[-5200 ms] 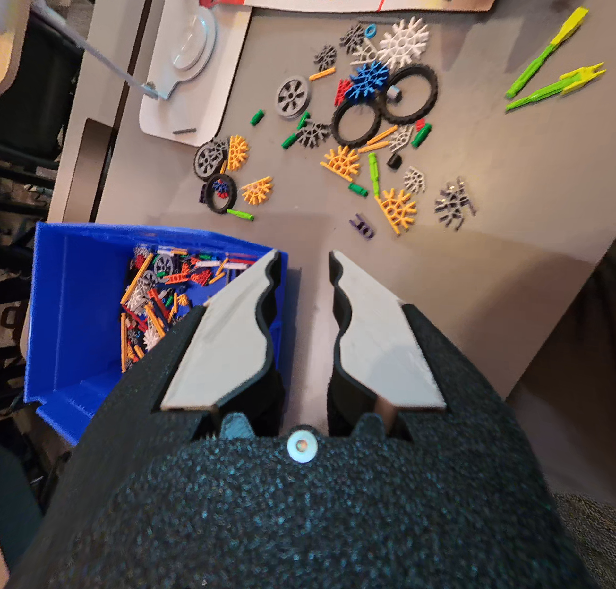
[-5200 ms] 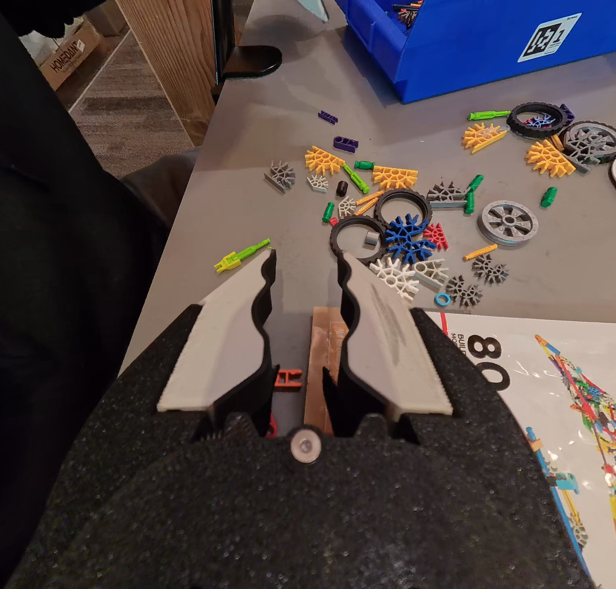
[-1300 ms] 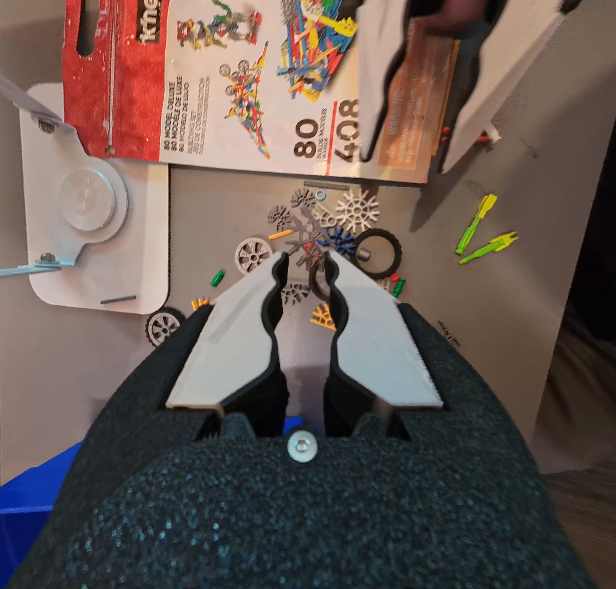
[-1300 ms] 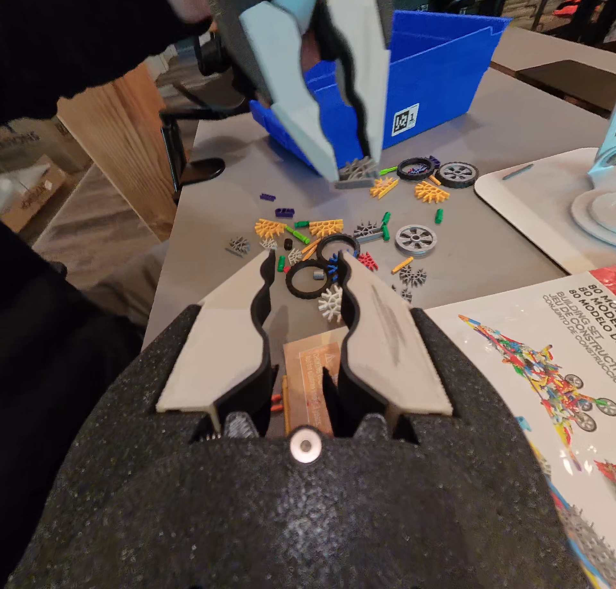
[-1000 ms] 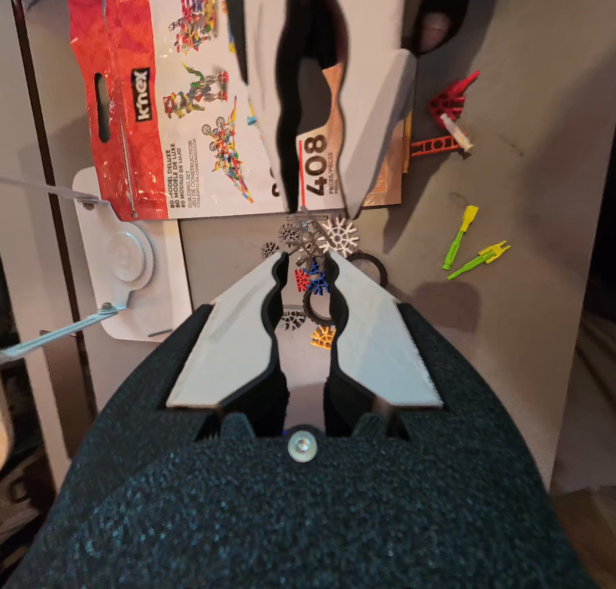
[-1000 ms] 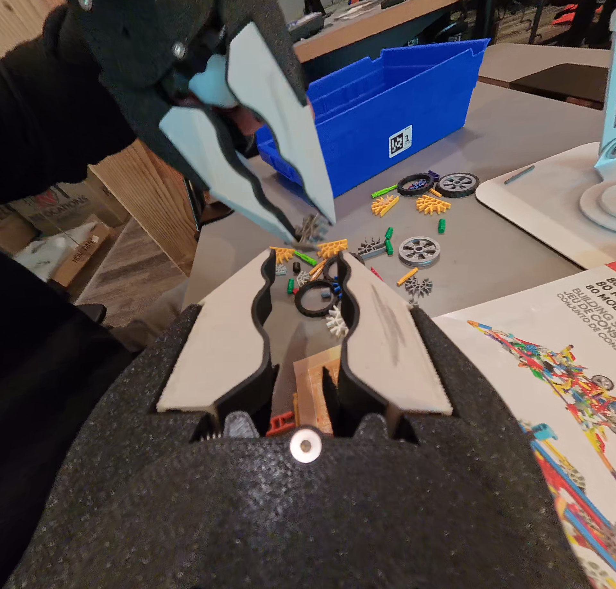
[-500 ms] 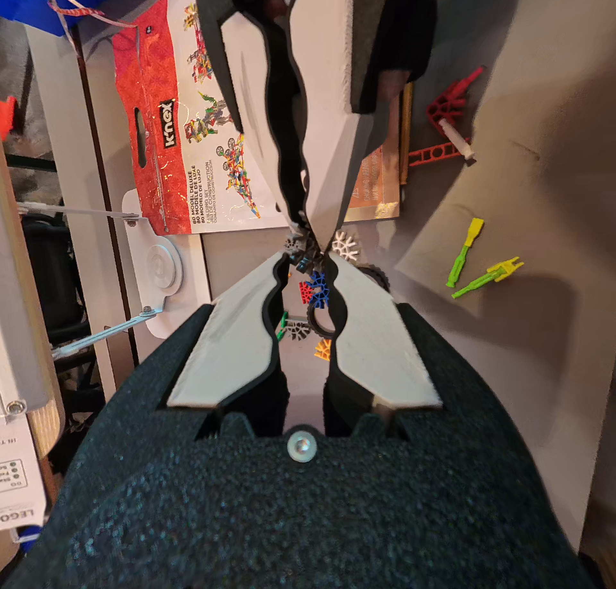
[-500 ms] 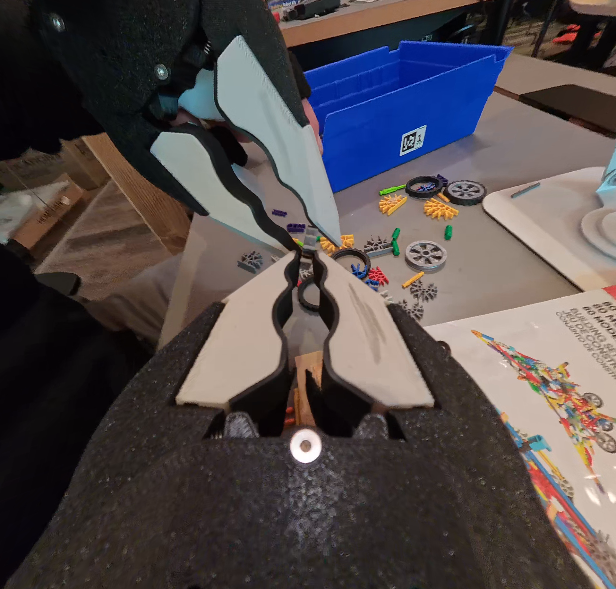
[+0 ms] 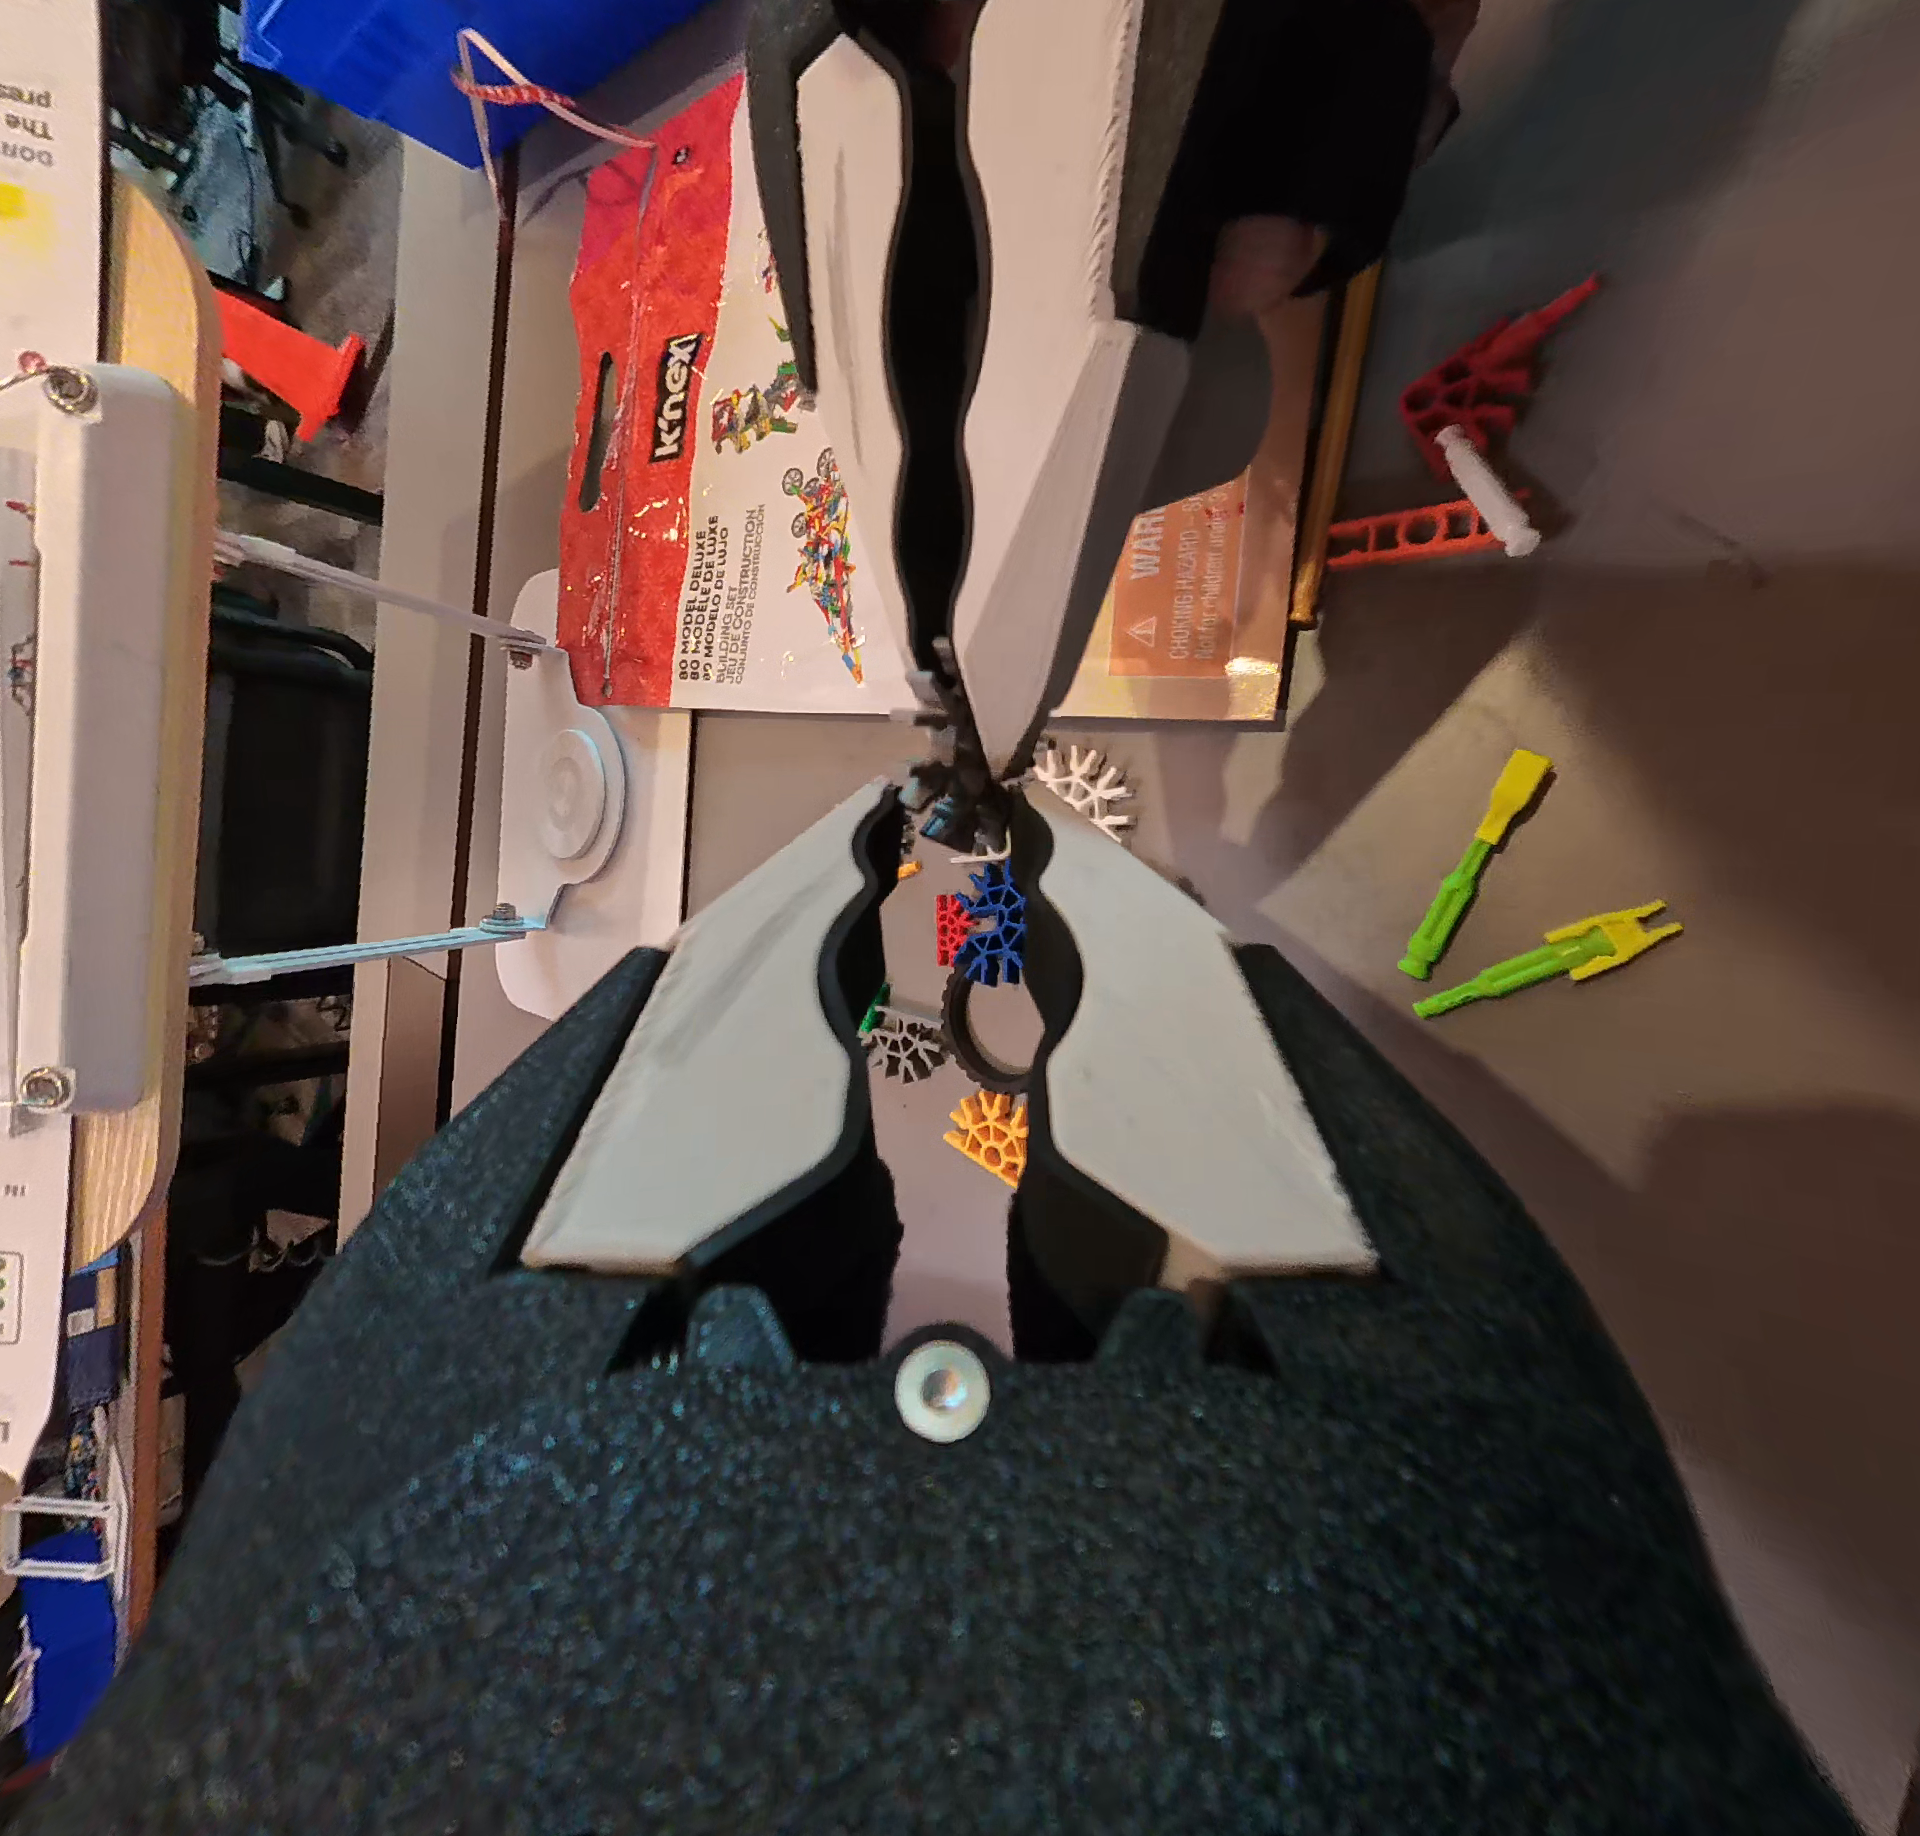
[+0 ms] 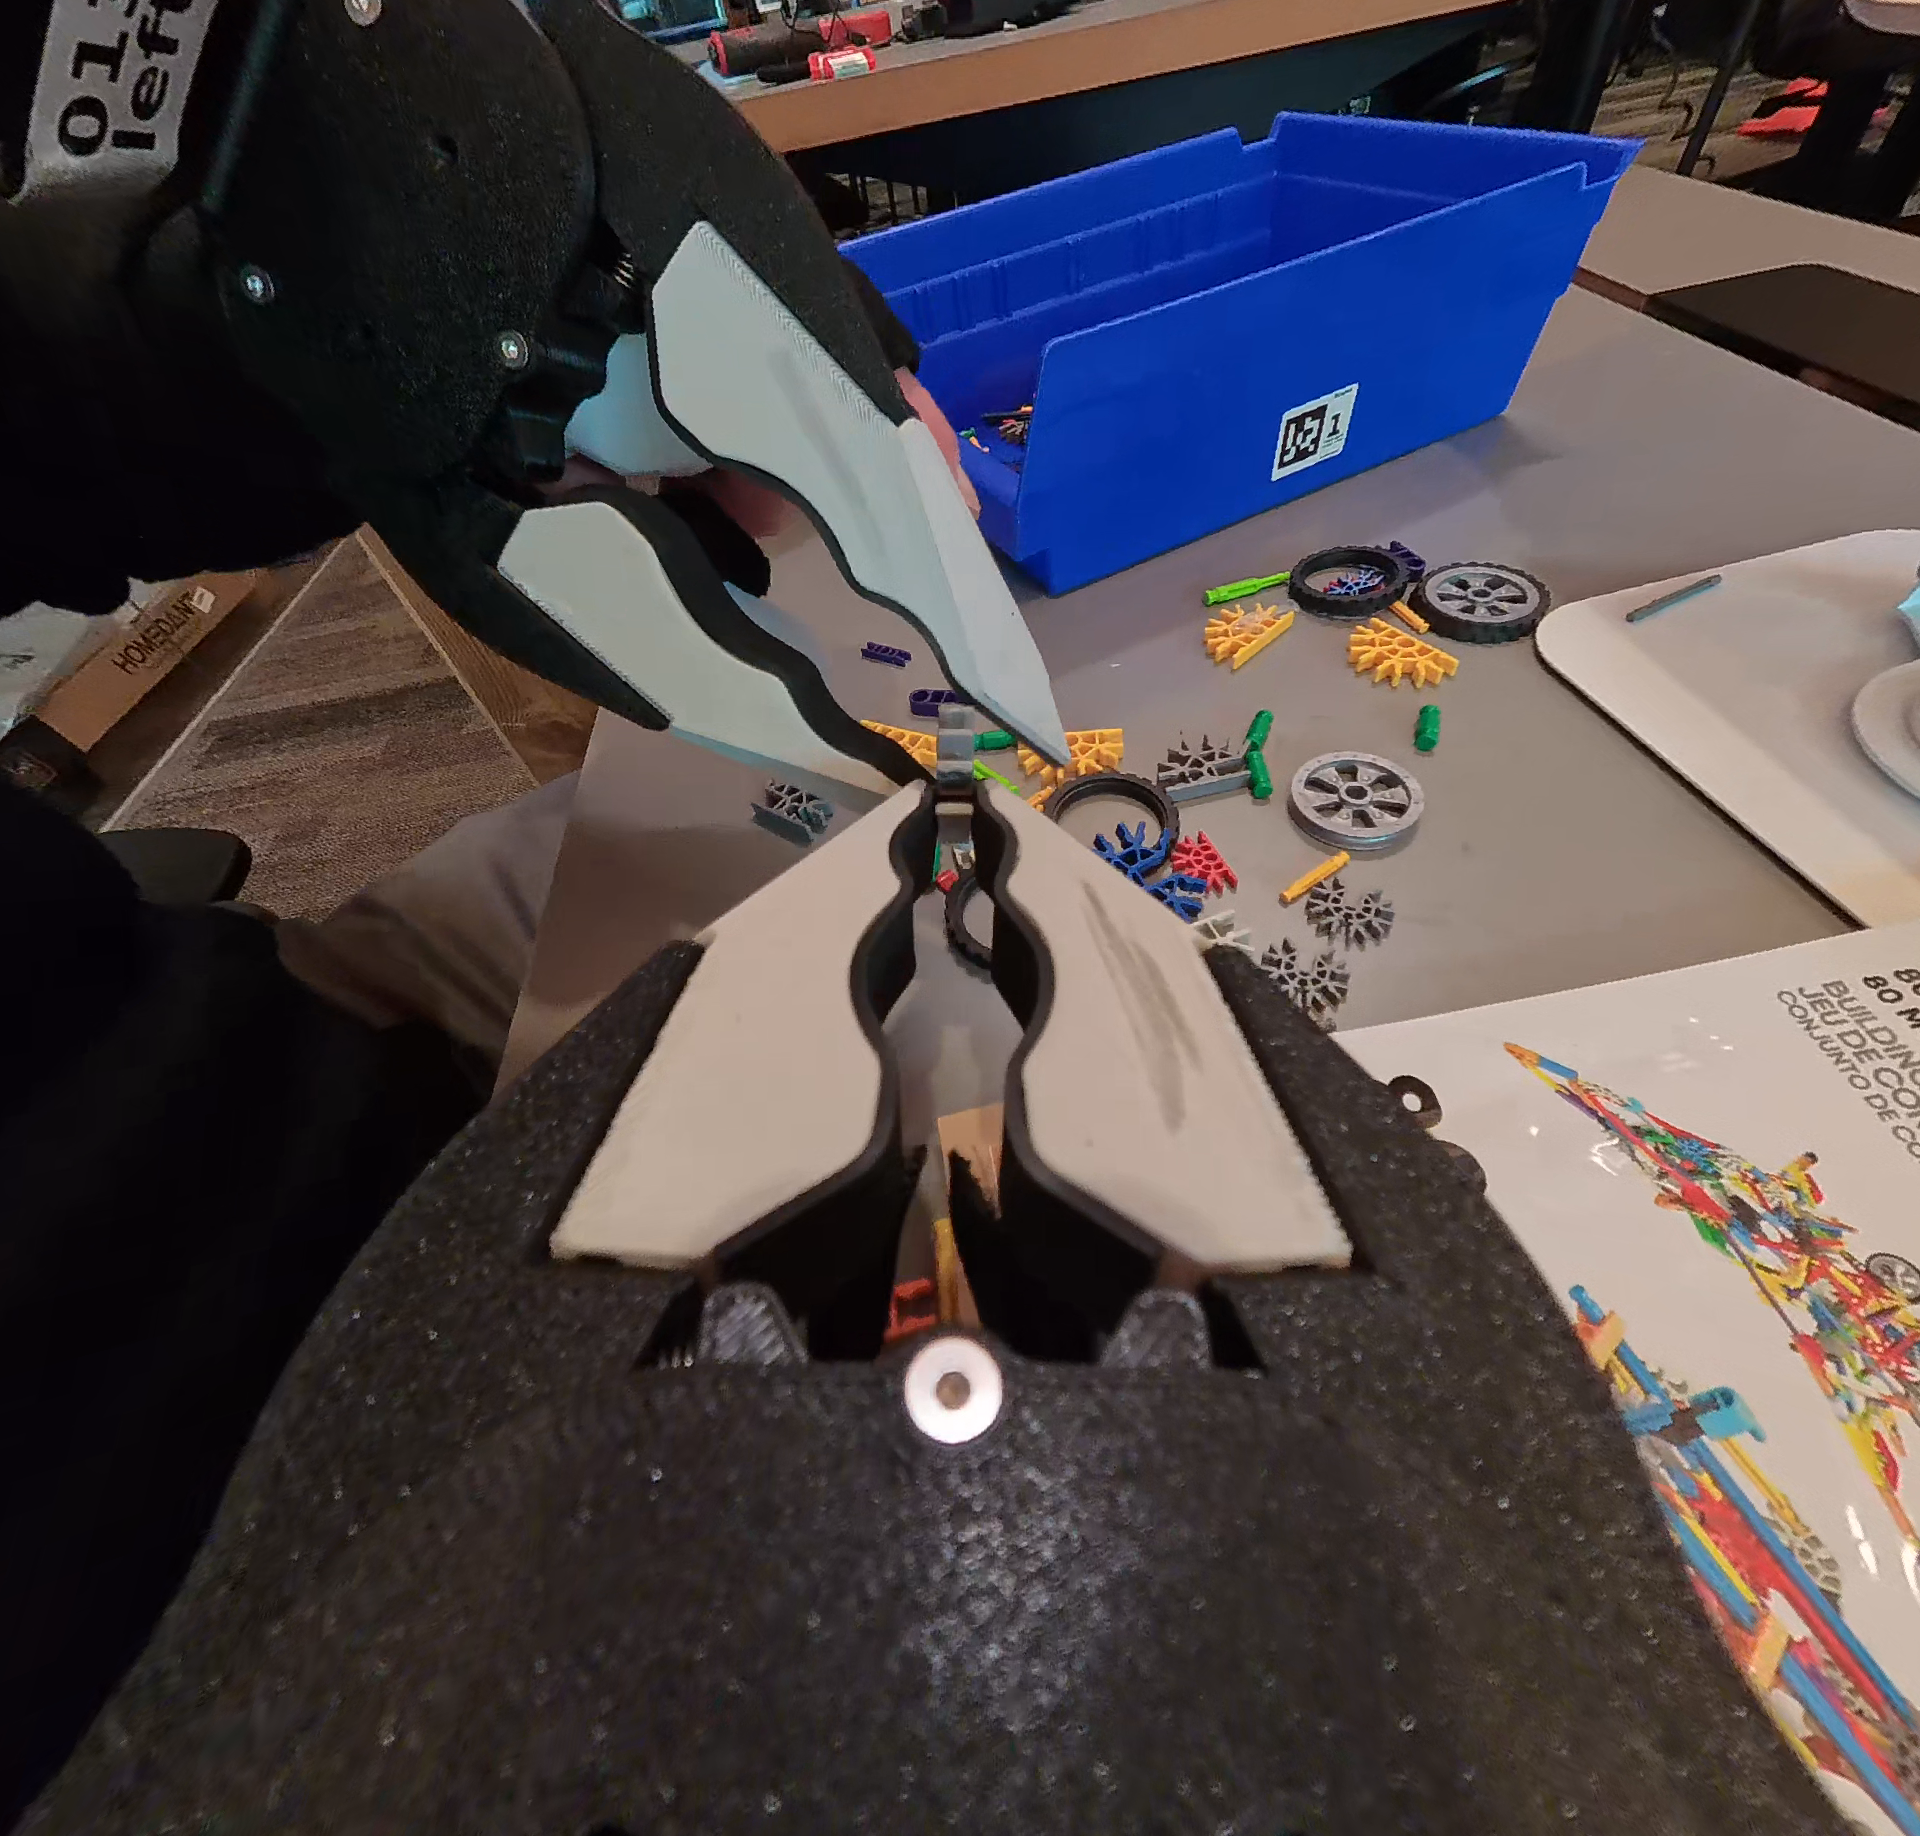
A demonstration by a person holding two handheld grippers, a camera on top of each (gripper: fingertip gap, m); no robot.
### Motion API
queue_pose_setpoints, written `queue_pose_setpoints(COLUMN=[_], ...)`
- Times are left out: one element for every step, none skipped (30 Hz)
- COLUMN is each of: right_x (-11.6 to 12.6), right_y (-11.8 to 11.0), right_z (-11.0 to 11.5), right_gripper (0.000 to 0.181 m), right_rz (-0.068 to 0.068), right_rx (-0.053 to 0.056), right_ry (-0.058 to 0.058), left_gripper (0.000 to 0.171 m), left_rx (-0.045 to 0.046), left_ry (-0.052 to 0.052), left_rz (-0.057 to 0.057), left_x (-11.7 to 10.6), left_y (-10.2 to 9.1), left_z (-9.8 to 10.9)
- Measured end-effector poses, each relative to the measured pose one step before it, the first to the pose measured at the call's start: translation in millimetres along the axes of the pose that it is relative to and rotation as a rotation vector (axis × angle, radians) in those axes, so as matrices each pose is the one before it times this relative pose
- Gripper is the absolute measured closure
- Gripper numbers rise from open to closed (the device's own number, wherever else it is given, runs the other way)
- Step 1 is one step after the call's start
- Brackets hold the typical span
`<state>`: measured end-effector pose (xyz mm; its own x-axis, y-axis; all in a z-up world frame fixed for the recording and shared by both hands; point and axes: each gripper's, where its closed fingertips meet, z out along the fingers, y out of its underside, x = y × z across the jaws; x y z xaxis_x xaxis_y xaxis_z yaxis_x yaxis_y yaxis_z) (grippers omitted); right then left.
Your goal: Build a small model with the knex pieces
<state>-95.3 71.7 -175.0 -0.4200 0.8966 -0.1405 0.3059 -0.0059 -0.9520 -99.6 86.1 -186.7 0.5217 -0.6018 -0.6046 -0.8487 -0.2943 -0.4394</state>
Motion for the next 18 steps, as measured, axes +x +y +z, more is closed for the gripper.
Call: queue_pose_setpoints(right_x=[0.22,0.29,0.25,0.29,0.63,0.67,0.85,0.99,0.56,0.49,0.71,0.39,-0.13,0.0,-0.15,-0.19,-0.4,-0.06], right_y=[0.05,-0.05,-0.17,0.09,0.1,-0.17,-0.51,-0.75,-0.84,-0.7,-0.07,0.32,0.06,0.12,0.13,0.32,0.18,0.02], right_z=[0.12,-0.1,-0.25,-0.15,-0.01,-0.31,-0.44,-0.56,-0.72,-0.63,-0.26,-0.03,0.07,0.13,0.15,0.12,0.09,0.04], right_gripper=[0.177,0.177,0.177,0.177,0.177,0.177,0.177,0.177,0.177,0.177,0.177,0.177,0.177,0.177,0.177,0.177,0.177,0.177], right_rz=[-0.0001,0.0015,0.0028,0.0011,0.0009,0.0044,0.0072,0.0077,0.0056,0.0045,0.003,0.0021,0.0012,-0.0002,-0.0012,-0.0011,-0.0014,-0.0004], right_rx=[0.0001,0.0013,0.0014,0.0,0.0004,0.002,0.0037,0.0048,0.0054,0.0041,0.0009,-0.0009,0.0,-0.0004,-0.001,-0.0017,-0.0011,-0.0001], right_ry=[0.0011,0.0011,-0.0003,0.0,0.0019,0.0014,0.001,0.0013,-0.0006,-0.0006,0.0013,-0.0003,-0.0013,0.0001,0.0,-0.0004,-0.001,0.0], left_gripper=[0.153,0.153,0.153,0.153,0.153,0.153,0.154,0.154,0.154,0.155,0.155,0.155,0.155,0.155,0.155,0.154,0.155,0.154], left_rx=[0.00046,0.00579,0.00914,0.00807,0.00637,0.00493,-0.0039,-0.01029,-0.00342,0.00099,0.0019,0.00709,0.00826,0.00244,-0.0006,0.00369,0.00357,0.0022], left_ry=[-0.0055,-0.0063,-0.0054,-0.0022,-0.0039,-0.0061,-0.0023,-0.0032,-0.0088,-0.0045,0.0044,0.0023,-0.0003,0.0021,0.0015,-0.0037,0.0001,0.0016], left_rz=[-0.003,-0.005,-0.0083,-0.0107,-0.0087,-0.0039,-0.0036,-0.0017,0.0023,-0.0021,-0.0121,-0.0145,-0.0113,-0.0097,-0.0084,-0.0067,-0.009,-0.0107], left_x=[-0.09,-0.36,-0.31,0.09,-0.25,-0.54,-0.07,-0.01,-0.52,-0.21,0.75,0.46,0.02,0.32,0.2,-0.5,-0.11,-0.01], left_y=[0.83,-0.01,-0.44,-0.17,0.11,0.32,1.66,2.62,1.82,1.08,0.6,-0.3,-0.66,0.25,0.74,0.2,0.33,0.23], left_z=[0.22,0.32,0.33,0.53,0.46,0.49,0.93,1.38,1.06,0.62,0.48,0.15,-0.25,-0.18,-0.19,-0.4,-0.57,-0.55])
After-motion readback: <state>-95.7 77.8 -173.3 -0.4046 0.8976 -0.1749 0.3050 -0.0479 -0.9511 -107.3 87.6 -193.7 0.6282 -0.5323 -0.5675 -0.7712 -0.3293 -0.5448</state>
